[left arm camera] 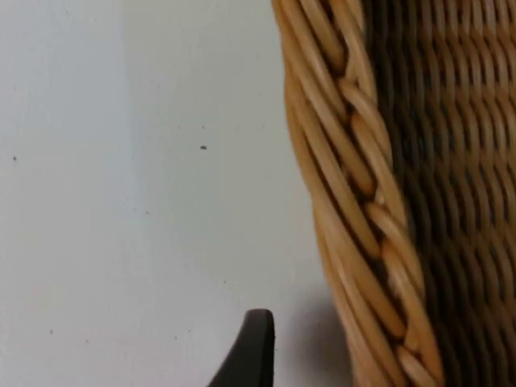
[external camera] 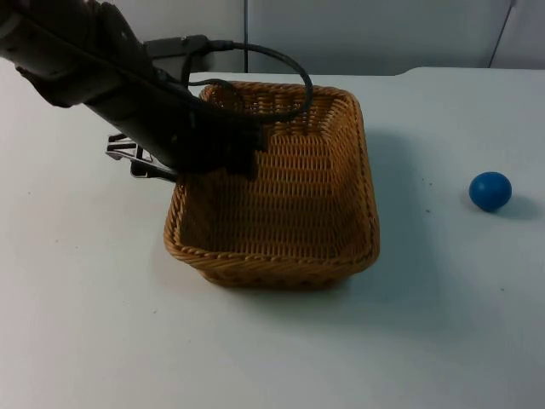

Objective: Pick up the basket with the left hand and place the ball into the basket with the right hand.

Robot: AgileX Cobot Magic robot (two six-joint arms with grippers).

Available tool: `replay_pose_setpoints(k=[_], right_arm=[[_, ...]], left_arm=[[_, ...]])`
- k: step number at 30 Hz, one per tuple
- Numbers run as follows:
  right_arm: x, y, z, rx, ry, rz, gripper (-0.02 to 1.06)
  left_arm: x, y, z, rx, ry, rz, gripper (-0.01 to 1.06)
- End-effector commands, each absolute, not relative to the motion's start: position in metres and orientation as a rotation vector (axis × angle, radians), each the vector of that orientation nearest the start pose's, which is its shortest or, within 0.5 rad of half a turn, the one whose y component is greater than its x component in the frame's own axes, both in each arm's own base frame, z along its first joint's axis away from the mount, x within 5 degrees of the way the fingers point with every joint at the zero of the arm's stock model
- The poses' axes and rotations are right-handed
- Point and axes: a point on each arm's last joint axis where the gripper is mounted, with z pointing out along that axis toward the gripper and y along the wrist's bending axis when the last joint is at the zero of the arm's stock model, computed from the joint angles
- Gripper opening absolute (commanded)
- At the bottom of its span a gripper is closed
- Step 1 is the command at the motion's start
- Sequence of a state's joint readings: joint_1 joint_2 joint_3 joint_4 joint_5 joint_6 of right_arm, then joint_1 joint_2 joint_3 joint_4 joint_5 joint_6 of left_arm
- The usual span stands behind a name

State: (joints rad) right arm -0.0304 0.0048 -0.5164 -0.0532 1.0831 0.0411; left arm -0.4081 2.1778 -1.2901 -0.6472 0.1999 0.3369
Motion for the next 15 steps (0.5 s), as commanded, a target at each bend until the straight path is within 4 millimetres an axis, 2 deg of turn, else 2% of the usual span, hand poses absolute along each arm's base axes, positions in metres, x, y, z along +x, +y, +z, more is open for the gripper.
replay_pose_setpoints(k=[1, 4, 8, 9, 12, 13, 15], right_arm=[[-0.0069, -0.0037, 0.2786, 0.077, 2.051, -0.061, 1.01], [-0.0069, -0.0037, 0.2786, 0.077, 2.051, -0.061, 1.01], [-0.0069, -0.0037, 0.2786, 0.077, 2.051, -0.061, 1.01], [-0.0069, -0.0037, 0.2786, 0.077, 2.051, -0.061, 1.01], [-0.0069, -0.0037, 0.2786, 0.077, 2.051, -0.061, 1.01], [-0.0069, -0.0037, 0.2786, 0.077, 2.051, -0.061, 1.01], [-0.0069, -0.0037, 0.2786, 0.077, 2.051, -0.061, 1.01]], left_arm=[[0.3935, -0.185, 0.0909, 0.197, 2.585, -0.43, 0.82], [0.3928, -0.185, 0.0869, 0.198, 2.598, -0.429, 0.8], [0.3925, -0.185, 0.0858, 0.199, 2.603, -0.429, 0.62], [0.3925, -0.185, 0.0858, 0.199, 2.603, -0.429, 0.62], [0.3927, -0.185, 0.0859, 0.198, 2.601, -0.428, 0.47], [0.3927, -0.185, 0.0859, 0.198, 2.601, -0.428, 0.47], [0.3933, -0.1848, 0.0862, 0.198, 2.594, -0.424, 0.4]])
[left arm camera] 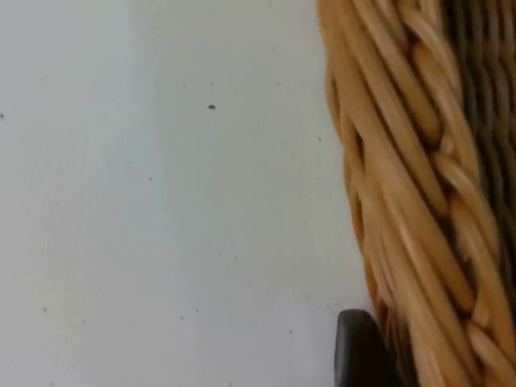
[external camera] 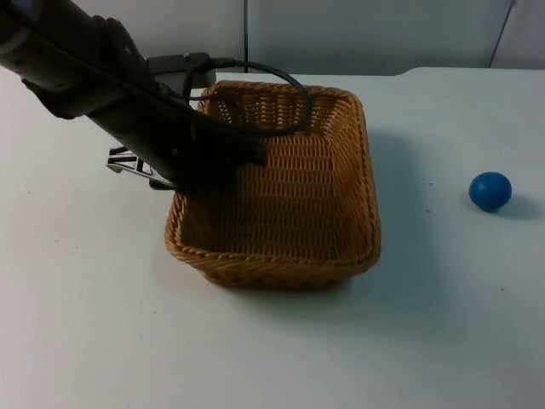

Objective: Pick up the basket with the left hand and place the ball into the basket with the right hand.

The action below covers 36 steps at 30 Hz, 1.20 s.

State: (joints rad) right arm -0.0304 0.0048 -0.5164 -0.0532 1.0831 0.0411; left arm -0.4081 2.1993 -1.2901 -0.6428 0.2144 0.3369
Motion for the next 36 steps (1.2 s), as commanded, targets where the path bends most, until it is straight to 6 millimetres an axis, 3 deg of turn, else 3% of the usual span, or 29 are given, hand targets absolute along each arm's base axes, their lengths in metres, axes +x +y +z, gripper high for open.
replay_pose_setpoints(k=[1, 4, 5, 6, 7, 8, 17, 22, 28, 36], right_arm=[[-0.007, -0.004, 0.279, 0.077, 2.051, -0.061, 1.01], [-0.007, -0.004, 0.279, 0.077, 2.051, -0.061, 1.01], [-0.007, -0.004, 0.279, 0.077, 2.051, -0.061, 1.01], [-0.007, -0.004, 0.279, 0.077, 2.051, -0.061, 1.01], [-0.007, -0.004, 0.279, 0.077, 2.051, -0.061, 1.01], [-0.007, -0.004, 0.279, 0.077, 2.051, -0.061, 1.01], [-0.007, -0.004, 0.279, 0.077, 2.051, -0.061, 1.01], [-0.007, -0.004, 0.279, 0.077, 2.051, -0.061, 1.01], [-0.007, -0.004, 0.279, 0.077, 2.051, -0.061, 1.01], [-0.007, -0.004, 0.279, 0.077, 2.051, -0.061, 1.01]], left_arm=[[0.394, -0.185, 0.086, 0.196, 2.588, -0.422, 0.4], [0.394, -0.185, 0.086, 0.196, 2.588, -0.422, 0.32], [0.394, -0.185, 0.087, 0.196, 2.586, -0.422, 0.25], [0.394, -0.185, 0.087, 0.195, 2.584, -0.421, 0.07], [0.394, -0.185, 0.087, 0.195, 2.584, -0.421, 0.07], [0.394, -0.185, 0.087, 0.194, 2.582, -0.42, 0.0], [0.398, -0.185, 0.093, 0.016, 2.551, -0.483, 0.0], [0.403, -0.177, 0.103, -0.297, 2.537, -0.628, 0.0], [0.404, -0.165, 0.114, -0.3, 2.571, -0.697, 0.0], [0.397, -0.165, 0.17, -0.334, 2.495, -0.826, 0.0]])
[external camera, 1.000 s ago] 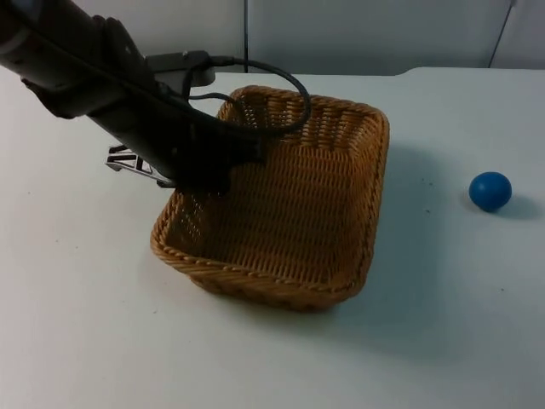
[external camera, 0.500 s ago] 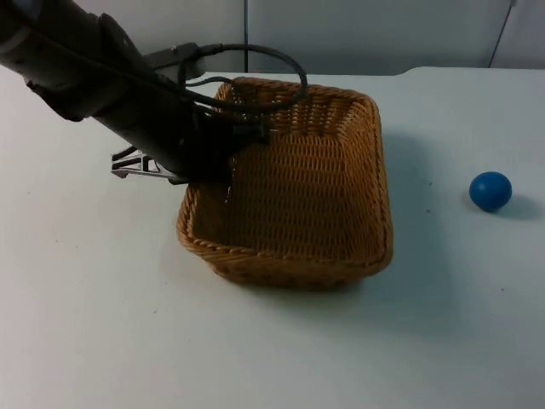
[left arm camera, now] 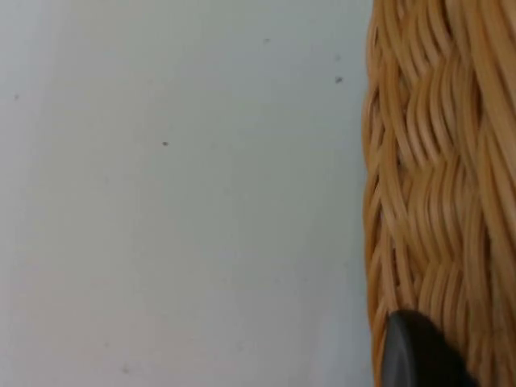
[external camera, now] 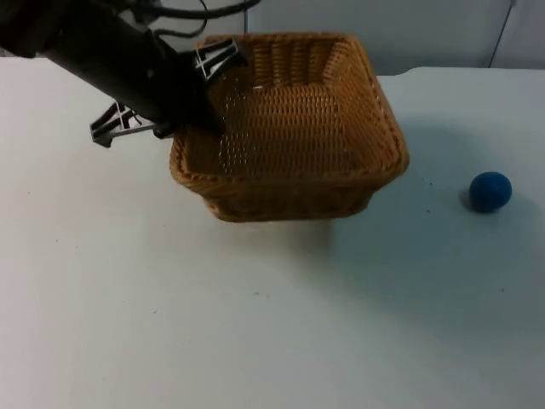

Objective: Pick up the basket with the left hand and place the ball into the basket with the right hand.

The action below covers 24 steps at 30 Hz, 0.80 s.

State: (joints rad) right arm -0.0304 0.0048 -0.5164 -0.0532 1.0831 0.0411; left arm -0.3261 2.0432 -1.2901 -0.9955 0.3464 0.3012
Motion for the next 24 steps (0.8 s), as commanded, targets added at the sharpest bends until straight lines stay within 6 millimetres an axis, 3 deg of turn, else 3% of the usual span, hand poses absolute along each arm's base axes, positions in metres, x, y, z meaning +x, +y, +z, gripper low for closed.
replay_pose_setpoints(k=[1, 7, 24], right_arm=[[-0.007, -0.004, 0.279, 0.077, 2.051, -0.061, 1.01], [-0.007, -0.004, 0.279, 0.077, 2.051, -0.061, 1.01], [-0.007, -0.004, 0.279, 0.077, 2.051, -0.061, 1.01]], left_arm=[[0.396, -0.164, 0.181, -0.341, 2.473, -0.838, 0.0], [0.387, -0.16, 0.219, -0.291, 2.405, -0.833, 0.0], [0.38, -0.154, 0.214, -0.249, 2.528, -0.686, 0.0]])
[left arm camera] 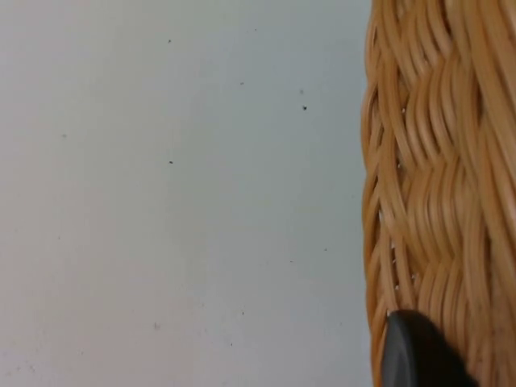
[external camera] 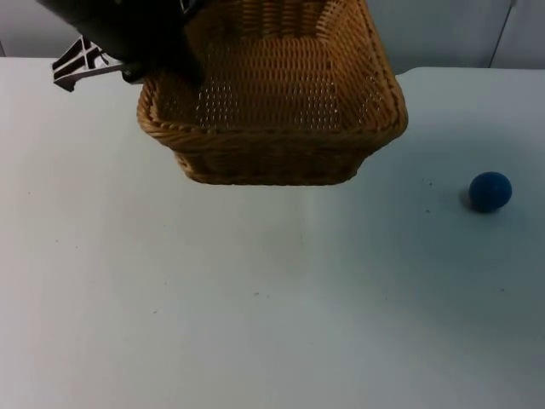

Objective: Pick up the basket with the left hand and place the ball into the basket with the right hand.

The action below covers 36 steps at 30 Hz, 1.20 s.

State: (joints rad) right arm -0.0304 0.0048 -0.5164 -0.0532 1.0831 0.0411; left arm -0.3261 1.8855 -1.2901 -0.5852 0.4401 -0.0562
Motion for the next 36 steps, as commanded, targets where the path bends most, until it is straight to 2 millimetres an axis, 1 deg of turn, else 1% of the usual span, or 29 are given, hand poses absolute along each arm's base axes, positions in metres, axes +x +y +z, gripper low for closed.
replay_pose_setpoints(k=[1, 15, 24, 36], right_arm=[[-0.0069, -0.0037, 0.2786, 0.077, 2.051, -0.061, 1.01], [-0.0069, -0.0036, 0.2786, 0.087, 2.05, -0.054, 1.01], [-0.0075, -0.0079, 0.2793, 0.179, 2.039, -0.064, 1.01], [-0.0075, -0.0077, 0.2793, 0.172, 2.04, -0.066, 1.01]], left_arm=[[0.3795, -0.1535, 0.2135, -0.249, 2.528, -0.686, 0.0], [0.3794, -0.1533, 0.2133, -0.243, 2.53, -0.681, 0.0], [0.3798, -0.1531, 0.2135, -0.233, 2.525, -0.674, 0.0], [0.3811, -0.1525, 0.214, -0.224, 2.51, -0.662, 0.0]])
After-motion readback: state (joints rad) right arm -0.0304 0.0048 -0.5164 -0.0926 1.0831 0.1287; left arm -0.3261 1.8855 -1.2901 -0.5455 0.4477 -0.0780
